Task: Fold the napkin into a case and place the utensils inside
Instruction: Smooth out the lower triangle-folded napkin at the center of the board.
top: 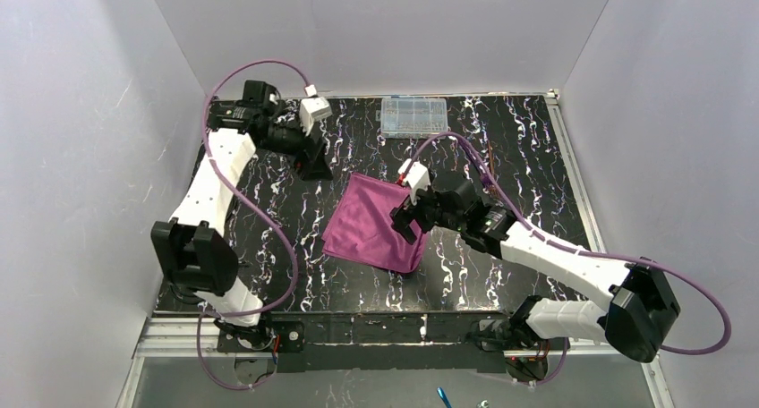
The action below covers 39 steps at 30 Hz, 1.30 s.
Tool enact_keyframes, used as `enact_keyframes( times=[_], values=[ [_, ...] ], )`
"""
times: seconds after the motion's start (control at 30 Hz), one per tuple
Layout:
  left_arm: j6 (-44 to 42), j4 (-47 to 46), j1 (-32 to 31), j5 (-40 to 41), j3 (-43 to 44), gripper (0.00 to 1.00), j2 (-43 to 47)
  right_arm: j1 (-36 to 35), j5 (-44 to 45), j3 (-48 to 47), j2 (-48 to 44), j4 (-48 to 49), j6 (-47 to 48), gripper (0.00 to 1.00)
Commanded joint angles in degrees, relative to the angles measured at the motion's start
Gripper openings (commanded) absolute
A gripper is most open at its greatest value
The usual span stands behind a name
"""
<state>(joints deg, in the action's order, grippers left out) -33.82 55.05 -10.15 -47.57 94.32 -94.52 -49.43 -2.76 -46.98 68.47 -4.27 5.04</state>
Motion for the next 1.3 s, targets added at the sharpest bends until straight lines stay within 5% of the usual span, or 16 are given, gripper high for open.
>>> enact_keyframes(
  times=[0.0,0.1,0.23,0.37,0.53,0.87,1.27],
  values=[
    [-21.2,6.1,0.0,-1.5,-6.7,0.82,5.3,0.6,8.7,1.3,-3.3,2.2,1.4,0.99],
    [-34.4,7.7,-0.2,-1.3,-13.5,0.98,10.8,0.7,8.2,0.2,-3.5,0.5,1.3,0.99],
    [-40.4,2.7,-0.3,-1.8,-21.3,0.99,17.0,0.4,1.1,-2.7,-1.1,-7.5,11.5,0.98],
    [-55.8,4.0,-1.0,-0.8,-26.5,0.98,18.0,-2.7,4.9,-5.5,2.7,-16.4,20.2,0.99],
    [-67.1,2.2,-3.5,3.8,-32.5,0.99,16.3,-4.3,4.8,-1.9,2.4,-13.5,21.9,0.99],
    [-69.3,-6.8,-9.0,9.9,-39.0,0.77,10.2,-6.7,-1.6,6.0,6.4,-2.8,16.0,0.96],
    [-71.7,-7.4,-10.3,13.8,-37.8,0.77,2.3,-10.1,-0.6,9.9,7.0,0.6,14.9,0.99]
  ],
)
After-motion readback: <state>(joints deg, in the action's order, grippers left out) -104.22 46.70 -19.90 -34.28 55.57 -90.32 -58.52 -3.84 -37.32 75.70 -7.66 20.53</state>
